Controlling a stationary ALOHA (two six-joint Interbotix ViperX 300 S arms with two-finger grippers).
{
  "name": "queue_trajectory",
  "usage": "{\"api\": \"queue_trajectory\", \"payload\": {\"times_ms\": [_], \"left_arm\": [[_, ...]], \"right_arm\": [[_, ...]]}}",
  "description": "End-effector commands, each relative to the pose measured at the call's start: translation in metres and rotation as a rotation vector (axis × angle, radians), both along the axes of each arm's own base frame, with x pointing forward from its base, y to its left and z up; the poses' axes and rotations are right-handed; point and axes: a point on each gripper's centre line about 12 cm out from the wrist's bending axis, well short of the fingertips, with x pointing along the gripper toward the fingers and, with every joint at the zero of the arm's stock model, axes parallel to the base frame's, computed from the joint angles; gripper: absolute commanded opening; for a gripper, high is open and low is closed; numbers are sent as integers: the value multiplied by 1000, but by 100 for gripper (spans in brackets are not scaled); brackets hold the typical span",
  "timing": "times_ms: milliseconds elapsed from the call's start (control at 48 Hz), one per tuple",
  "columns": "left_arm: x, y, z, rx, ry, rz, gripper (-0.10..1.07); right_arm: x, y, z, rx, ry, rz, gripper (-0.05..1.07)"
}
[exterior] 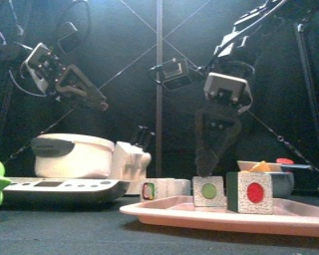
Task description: Grab two sushi pieces
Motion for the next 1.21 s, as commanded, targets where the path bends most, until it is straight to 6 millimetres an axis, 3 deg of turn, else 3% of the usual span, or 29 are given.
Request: {"api": "queue_trajectory", "payload": {"times_ms": [0,208,396,646,812,1021,1188], "left_arm": [[2,2,6,2,-18,4,76],[2,2,5,1,-18,6,76],[2,2,6,2,-18,6,76],[2,2,6,1,-18,6,76],[2,2,6,1,-18,5,76],[2,2,6,1,-18,6,76],[2,2,6,1,-18,6,76]], "right_arm": [[1,-3,0,-10,3,-3,104],[1,-3,-11,-15,32,-6,104],[3,-2,-9,-7,22,-15,100],[6,-1,-5,-10,13,-13,78],[7,3,7,-11,-13,-3,67],[4,8,33,-29,-42,2,67],[3,10,37,-38,-50,13,67]]}}
